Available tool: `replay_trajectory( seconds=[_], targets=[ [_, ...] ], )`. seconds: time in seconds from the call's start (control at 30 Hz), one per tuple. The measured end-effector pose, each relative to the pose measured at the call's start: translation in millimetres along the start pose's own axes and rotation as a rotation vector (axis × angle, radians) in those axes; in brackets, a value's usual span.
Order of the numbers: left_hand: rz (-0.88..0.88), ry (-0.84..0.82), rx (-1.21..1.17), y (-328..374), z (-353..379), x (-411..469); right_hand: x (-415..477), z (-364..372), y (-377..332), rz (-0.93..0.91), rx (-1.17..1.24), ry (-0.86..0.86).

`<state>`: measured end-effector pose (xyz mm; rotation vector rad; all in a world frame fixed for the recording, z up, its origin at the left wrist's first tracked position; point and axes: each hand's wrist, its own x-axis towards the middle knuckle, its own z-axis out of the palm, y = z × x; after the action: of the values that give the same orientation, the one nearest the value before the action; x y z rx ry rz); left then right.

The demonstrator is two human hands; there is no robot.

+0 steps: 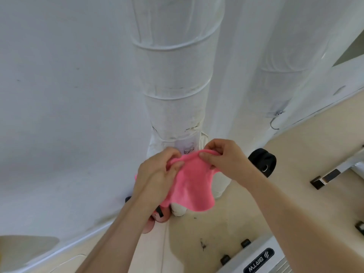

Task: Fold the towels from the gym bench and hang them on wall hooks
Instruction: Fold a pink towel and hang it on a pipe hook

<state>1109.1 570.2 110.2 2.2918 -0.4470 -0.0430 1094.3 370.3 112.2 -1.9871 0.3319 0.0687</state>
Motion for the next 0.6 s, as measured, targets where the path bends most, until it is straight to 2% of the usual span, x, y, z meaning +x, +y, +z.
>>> replay_trajectory(
  seconds=[0.1,0.23,0.37,0.47,0.53,0.6],
  targets=[
    [0.191,0.079,0.215,-18.0,17.0,2.8,6.4,24.9,20.4,0.014,-0.038,0.107],
    [0.149,0.244,0.161,-25.7,40.8,-2.9,3.5,42.7,36.1,0.183,0.306,0.153],
    [0.196,0.3,0.214,-25.6,52.9,-6.5,-3.3,51.1,41.6,0.293,0.466,0.171],
    [0.114,0.344,0.299,-20.6,59.5,-10.8,-6.1,54.0,41.7,0.302,0.316,0.272],
    [0.062,0.339,0.281,-16.8,62.2,-16.0,-9.5,50.9,36.9,0.208,0.054,0.326],
    [0.057,0.294,0.188,-13.0,63.8,-21.1,-17.6,49.6,29.1,0.088,-0.066,0.287]
  ],
)
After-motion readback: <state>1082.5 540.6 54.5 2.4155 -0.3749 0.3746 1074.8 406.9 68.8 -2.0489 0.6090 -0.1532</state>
